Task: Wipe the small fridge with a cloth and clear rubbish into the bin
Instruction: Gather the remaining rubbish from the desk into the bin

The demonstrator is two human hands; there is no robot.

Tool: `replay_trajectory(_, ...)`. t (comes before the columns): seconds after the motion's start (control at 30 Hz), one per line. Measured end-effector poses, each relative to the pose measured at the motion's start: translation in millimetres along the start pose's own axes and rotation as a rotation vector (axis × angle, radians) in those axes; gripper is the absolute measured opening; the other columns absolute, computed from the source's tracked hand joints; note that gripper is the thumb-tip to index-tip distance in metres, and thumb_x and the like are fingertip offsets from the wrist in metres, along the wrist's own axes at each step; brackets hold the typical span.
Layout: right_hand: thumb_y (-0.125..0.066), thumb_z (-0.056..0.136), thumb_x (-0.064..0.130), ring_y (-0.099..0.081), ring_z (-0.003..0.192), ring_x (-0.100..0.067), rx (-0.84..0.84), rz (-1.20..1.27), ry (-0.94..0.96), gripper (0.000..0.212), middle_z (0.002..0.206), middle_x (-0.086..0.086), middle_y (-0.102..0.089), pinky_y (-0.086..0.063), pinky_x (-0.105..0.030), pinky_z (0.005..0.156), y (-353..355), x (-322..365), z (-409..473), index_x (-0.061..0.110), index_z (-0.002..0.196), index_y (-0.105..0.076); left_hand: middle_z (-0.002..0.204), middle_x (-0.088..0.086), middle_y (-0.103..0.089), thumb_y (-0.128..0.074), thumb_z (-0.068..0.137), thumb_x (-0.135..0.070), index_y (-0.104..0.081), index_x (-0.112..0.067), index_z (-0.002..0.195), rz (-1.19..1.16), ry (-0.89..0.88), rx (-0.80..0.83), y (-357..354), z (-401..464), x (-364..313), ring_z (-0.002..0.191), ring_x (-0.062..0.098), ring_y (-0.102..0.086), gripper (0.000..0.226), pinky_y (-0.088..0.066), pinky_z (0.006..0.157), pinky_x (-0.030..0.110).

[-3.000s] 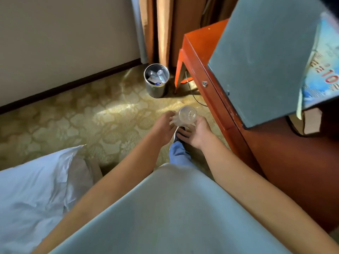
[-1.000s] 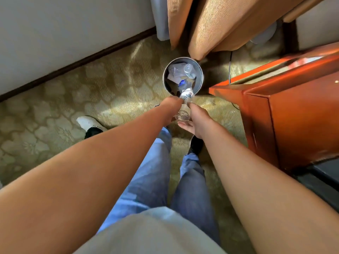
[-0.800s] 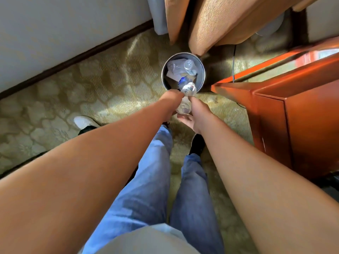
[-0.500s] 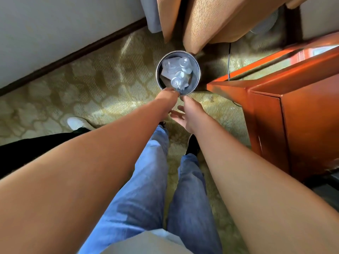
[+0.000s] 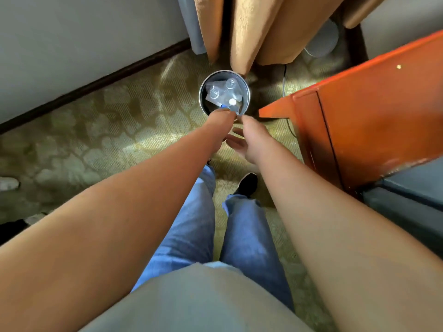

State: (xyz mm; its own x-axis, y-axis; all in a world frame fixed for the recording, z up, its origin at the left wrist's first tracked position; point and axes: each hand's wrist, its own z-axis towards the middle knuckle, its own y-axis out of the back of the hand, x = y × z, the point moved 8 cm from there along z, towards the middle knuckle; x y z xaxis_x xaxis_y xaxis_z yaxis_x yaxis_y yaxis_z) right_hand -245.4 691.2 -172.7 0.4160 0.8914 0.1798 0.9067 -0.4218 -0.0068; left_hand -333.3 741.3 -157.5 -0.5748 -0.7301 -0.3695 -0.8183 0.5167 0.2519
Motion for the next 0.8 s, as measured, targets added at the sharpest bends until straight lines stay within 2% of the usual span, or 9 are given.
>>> replay_trajectory(0.07, -0.055, 0.099, 0.028, -0.069, 0.088, -0.025, 0.014, -0.007, 0.035, 0.017, 0.116, -0.009, -0.06, -0.062, -0.035, 0.079, 16.5, -2.8, -24.7, 0.016, 0.109, -0.062, 0.13, 0.011, -0.061, -0.055, 0.097, -0.01, -0.058, -0.01, 0.132, -0.151, -0.012, 0.006, -10.6, -24.2, -4.4, 0.089, 0.015, -0.056, 0.035, -0.049, 0.075, 0.027)
replay_trajectory(0.17, -0.055, 0.1, 0.029, -0.066, 0.09, -0.025, 0.023, 0.004, 0.088, 0.011, 0.108, -0.007, -0.059, -0.061, -0.039, 0.087, 50.0, -11.4, -69.9, 0.021, 0.092, -0.056, 0.1, -0.001, -0.059, -0.055, 0.098, -0.019, -0.062, -0.021, 0.106, -0.279, 0.053, -0.028, -30.6, -76.8, 6.4, 0.093, 0.017, -0.054, 0.011, -0.049, 0.078, 0.028)
replay_trajectory(0.23, -0.057, 0.099, 0.03, -0.066, 0.092, -0.026, 0.01, 0.011, 0.126, 0.012, 0.106, -0.007, -0.059, -0.061, -0.039, 0.087, 76.7, -21.2, -98.6, 0.022, 0.091, -0.055, 0.099, -0.002, -0.057, -0.055, 0.098, -0.025, -0.061, -0.024, 0.101, -0.352, 0.074, -0.01, -49.8, -111.4, 9.8, 0.094, 0.017, -0.055, 0.006, -0.053, 0.084, 0.03)
replay_trajectory(0.4, -0.057, 0.098, 0.03, -0.066, 0.09, -0.026, -0.004, 0.087, 0.178, 0.011, 0.116, -0.01, -0.063, -0.062, -0.037, 0.081, 138.9, -59.2, -161.2, 0.02, 0.101, -0.059, 0.102, -0.003, -0.06, -0.057, 0.098, -0.025, -0.06, -0.029, 0.093, -0.346, 0.004, 0.04, -97.4, -191.4, 17.4, 0.095, 0.017, -0.057, 0.007, -0.054, 0.096, 0.035)
replay_trajectory(0.47, -0.057, 0.099, 0.03, -0.067, 0.09, -0.026, -0.003, 0.128, 0.2, 0.016, 0.117, -0.01, -0.065, -0.062, -0.035, 0.079, 157.8, -76.3, -180.7, 0.019, 0.109, -0.059, 0.104, -0.003, -0.06, -0.055, 0.099, -0.022, -0.062, -0.025, 0.1, -0.309, -0.035, 0.067, -113.4, -221.4, 22.3, 0.095, 0.017, -0.057, 0.008, -0.053, 0.097, 0.036)
replay_trajectory(0.57, -0.056, 0.098, 0.031, -0.069, 0.095, -0.025, -0.003, 0.194, 0.224, 0.021, 0.114, -0.009, -0.069, -0.061, -0.036, 0.085, 179.0, -105.9, -203.7, 0.018, 0.115, -0.061, 0.101, -0.005, -0.06, -0.055, 0.099, -0.023, -0.063, -0.022, 0.123, -0.301, -0.061, 0.093, -133.7, -261.7, 37.6, 0.095, 0.017, -0.059, 0.025, -0.054, 0.095, 0.035)
replay_trajectory(0.63, -0.056, 0.098, 0.032, -0.07, 0.096, -0.025, -0.014, 0.244, 0.218, 0.025, 0.112, -0.008, -0.07, -0.061, -0.036, 0.085, 188.9, -129.4, -216.3, 0.018, 0.118, -0.061, 0.093, -0.004, -0.059, -0.055, 0.098, -0.022, -0.064, -0.023, 0.119, -0.287, -0.056, 0.097, -143.8, -287.1, 49.5, 0.089, 0.016, -0.059, 0.023, -0.054, 0.091, 0.034)
replay_trajectory(0.7, -0.055, 0.099, 0.033, -0.071, 0.098, -0.025, -0.012, 0.283, 0.214, 0.025, 0.111, -0.007, -0.07, -0.061, -0.035, 0.085, 196.2, -152.9, -228.0, 0.018, 0.117, -0.062, 0.087, -0.004, -0.058, -0.055, 0.097, -0.02, -0.064, -0.023, 0.105, -0.261, -0.058, 0.107, -154.4, -310.5, 63.0, 0.08, 0.015, -0.058, 0.013, -0.053, 0.086, 0.033)
replay_trajectory(0.8, -0.053, 0.1, 0.033, -0.071, 0.106, -0.026, 0.003, 0.306, 0.248, 0.024, 0.11, -0.006, -0.07, -0.06, -0.036, 0.086, 205.1, -182.5, -244.4, 0.017, 0.115, -0.061, 0.088, -0.002, -0.061, -0.055, 0.096, -0.021, -0.065, -0.022, 0.106, -0.243, -0.097, 0.13, -169.2, -335.5, 82.0, 0.075, 0.014, -0.059, 0.014, -0.053, 0.088, 0.035)
